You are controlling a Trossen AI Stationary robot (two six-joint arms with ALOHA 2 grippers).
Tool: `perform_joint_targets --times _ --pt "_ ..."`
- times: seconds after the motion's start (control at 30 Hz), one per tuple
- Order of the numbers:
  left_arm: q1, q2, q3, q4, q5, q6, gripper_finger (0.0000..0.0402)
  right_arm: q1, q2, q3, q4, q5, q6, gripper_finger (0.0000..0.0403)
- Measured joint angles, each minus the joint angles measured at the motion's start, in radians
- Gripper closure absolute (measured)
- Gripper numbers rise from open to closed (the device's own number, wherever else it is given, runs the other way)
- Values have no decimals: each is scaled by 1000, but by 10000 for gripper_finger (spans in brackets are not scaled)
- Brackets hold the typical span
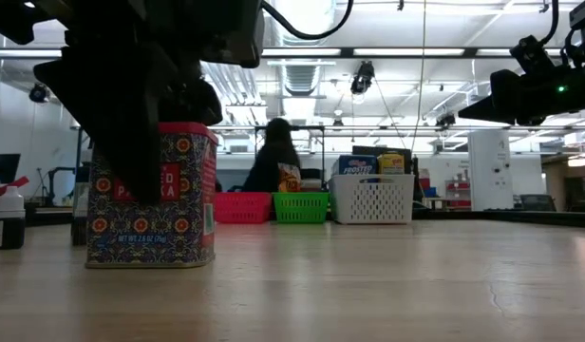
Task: Pick & Place Kitchen Items
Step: Put the red seasoning can into the green bin
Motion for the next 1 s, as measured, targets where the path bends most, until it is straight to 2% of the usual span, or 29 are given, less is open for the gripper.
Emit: perform_joint_targets --times 1.0 --pt "0 0 18 -25 19 -1 166 0 0 0 0 0 0 394"
